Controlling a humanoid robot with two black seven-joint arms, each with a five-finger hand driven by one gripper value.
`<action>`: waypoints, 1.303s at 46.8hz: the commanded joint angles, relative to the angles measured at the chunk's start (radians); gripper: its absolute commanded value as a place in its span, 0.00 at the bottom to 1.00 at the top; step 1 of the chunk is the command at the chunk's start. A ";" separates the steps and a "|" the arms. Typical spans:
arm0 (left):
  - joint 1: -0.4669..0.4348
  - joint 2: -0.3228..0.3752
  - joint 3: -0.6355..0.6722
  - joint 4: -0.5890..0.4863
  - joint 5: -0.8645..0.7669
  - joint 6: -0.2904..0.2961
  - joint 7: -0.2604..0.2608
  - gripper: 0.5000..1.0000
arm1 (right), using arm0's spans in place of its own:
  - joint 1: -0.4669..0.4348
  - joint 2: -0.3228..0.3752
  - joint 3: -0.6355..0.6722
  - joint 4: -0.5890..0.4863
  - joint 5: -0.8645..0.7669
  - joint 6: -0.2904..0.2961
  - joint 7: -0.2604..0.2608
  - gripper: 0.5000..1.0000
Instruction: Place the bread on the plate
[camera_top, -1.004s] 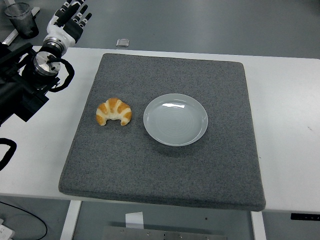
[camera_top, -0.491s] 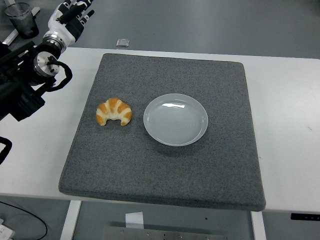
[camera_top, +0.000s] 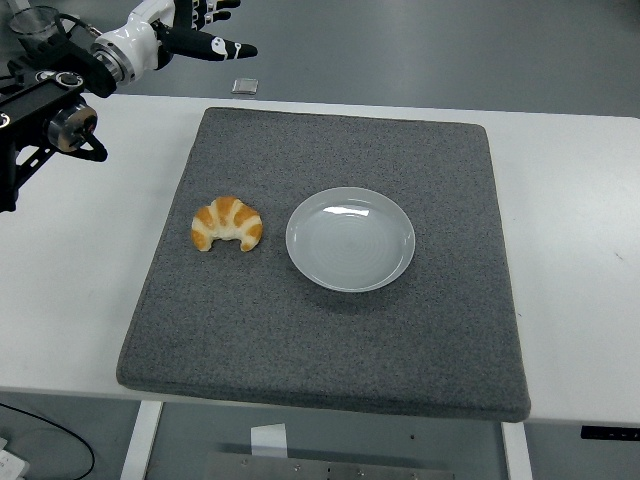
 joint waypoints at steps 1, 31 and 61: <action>-0.026 0.035 0.045 -0.037 0.021 -0.001 0.002 1.00 | 0.000 0.000 0.000 0.000 0.000 0.000 0.000 0.86; -0.136 0.164 0.212 -0.092 0.119 -0.066 0.003 1.00 | 0.000 0.000 0.000 0.000 0.000 0.000 0.000 0.86; -0.138 0.217 0.289 -0.275 0.484 -0.173 -0.001 1.00 | 0.000 0.000 0.000 0.000 0.000 0.000 0.000 0.86</action>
